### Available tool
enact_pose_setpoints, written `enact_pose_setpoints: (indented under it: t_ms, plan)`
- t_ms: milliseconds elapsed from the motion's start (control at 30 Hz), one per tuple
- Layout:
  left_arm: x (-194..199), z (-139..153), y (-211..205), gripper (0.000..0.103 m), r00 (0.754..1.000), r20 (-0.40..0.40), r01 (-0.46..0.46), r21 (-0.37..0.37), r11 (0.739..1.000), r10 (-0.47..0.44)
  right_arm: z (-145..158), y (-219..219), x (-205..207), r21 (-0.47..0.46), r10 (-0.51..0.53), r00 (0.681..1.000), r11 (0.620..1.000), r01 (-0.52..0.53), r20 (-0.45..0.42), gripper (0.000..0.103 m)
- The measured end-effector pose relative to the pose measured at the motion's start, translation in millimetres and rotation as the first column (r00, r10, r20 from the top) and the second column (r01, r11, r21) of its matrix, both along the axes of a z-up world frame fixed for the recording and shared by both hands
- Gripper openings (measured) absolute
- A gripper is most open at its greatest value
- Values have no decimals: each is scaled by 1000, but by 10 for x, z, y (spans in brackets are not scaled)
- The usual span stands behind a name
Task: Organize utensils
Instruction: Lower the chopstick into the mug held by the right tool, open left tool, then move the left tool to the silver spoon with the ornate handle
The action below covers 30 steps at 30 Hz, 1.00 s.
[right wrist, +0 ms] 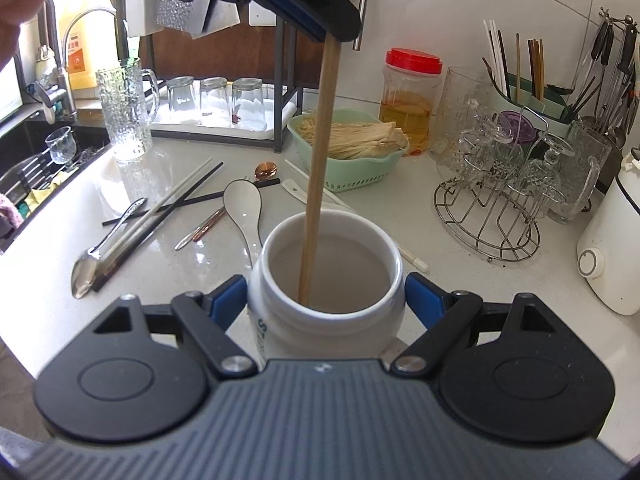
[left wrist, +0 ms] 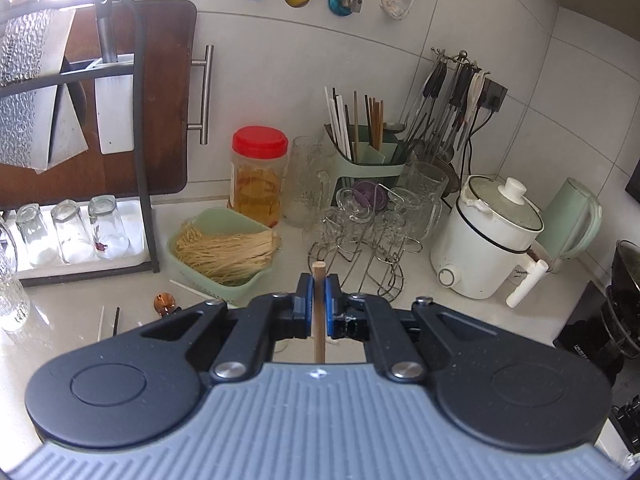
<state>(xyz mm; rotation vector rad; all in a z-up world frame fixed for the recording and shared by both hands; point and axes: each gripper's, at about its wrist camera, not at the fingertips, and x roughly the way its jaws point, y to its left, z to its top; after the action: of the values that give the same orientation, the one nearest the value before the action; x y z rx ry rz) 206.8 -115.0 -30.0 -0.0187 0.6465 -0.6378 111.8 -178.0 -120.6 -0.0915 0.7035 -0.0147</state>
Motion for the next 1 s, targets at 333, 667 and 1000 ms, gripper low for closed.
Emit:
enact_pose_setpoints:
  t_ms: [333,667,1000]
  plan:
    - [23,46,52,31,999,-19,-37,3,999,37,-6,-2,0,-2,3,1000,1000,-3,5,88]
    - [-100,-93,525,31,981,-61,-179,60,982,182,-12,-8,-11,-2,9,1000,1000,-9,16,88]
    - [-217,-467,1152,31,926,-160,-325,127,937,343,-21,-3,-14,-4,9,1000,1000,-9,25,88]
